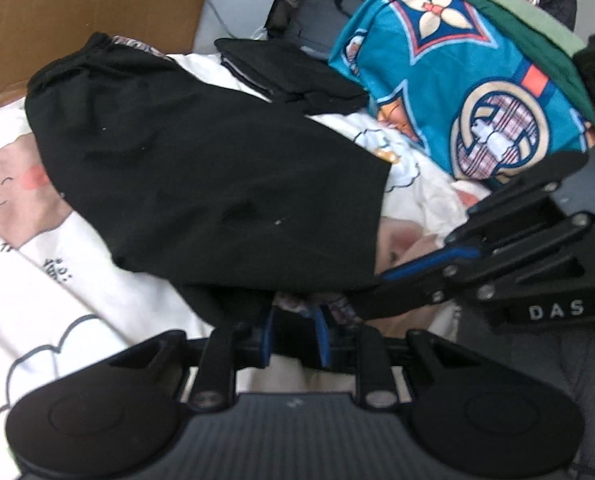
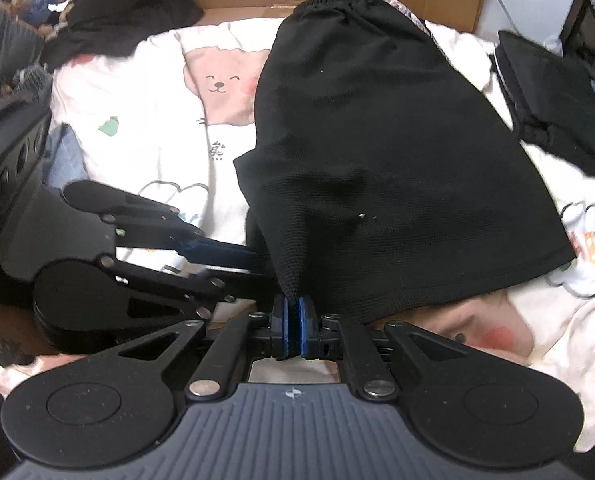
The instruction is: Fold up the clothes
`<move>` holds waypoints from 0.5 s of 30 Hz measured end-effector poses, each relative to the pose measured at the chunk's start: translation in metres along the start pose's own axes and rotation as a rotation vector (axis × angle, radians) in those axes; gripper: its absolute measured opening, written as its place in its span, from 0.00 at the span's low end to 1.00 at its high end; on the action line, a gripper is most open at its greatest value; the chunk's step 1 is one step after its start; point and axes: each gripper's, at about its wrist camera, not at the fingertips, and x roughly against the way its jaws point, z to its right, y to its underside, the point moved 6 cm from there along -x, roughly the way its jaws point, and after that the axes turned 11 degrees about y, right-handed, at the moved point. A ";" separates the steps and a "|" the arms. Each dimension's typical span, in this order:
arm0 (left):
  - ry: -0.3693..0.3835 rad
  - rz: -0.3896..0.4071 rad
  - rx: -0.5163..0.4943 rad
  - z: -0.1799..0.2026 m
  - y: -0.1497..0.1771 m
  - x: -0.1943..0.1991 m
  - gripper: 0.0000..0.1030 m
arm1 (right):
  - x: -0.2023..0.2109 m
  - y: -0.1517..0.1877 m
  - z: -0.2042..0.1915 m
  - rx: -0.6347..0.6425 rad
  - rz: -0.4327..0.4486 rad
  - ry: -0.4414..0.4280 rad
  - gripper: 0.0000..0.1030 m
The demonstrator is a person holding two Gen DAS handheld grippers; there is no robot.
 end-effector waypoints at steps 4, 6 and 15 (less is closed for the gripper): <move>0.003 -0.021 0.013 -0.002 0.001 -0.004 0.22 | -0.002 0.003 0.007 -0.096 -0.022 -0.044 0.30; 0.008 -0.028 0.018 -0.001 0.003 -0.005 0.22 | -0.003 0.006 0.013 -0.170 -0.033 -0.066 0.44; 0.080 -0.003 0.065 0.004 0.014 0.006 0.23 | -0.021 0.018 0.043 -0.482 -0.087 -0.114 0.48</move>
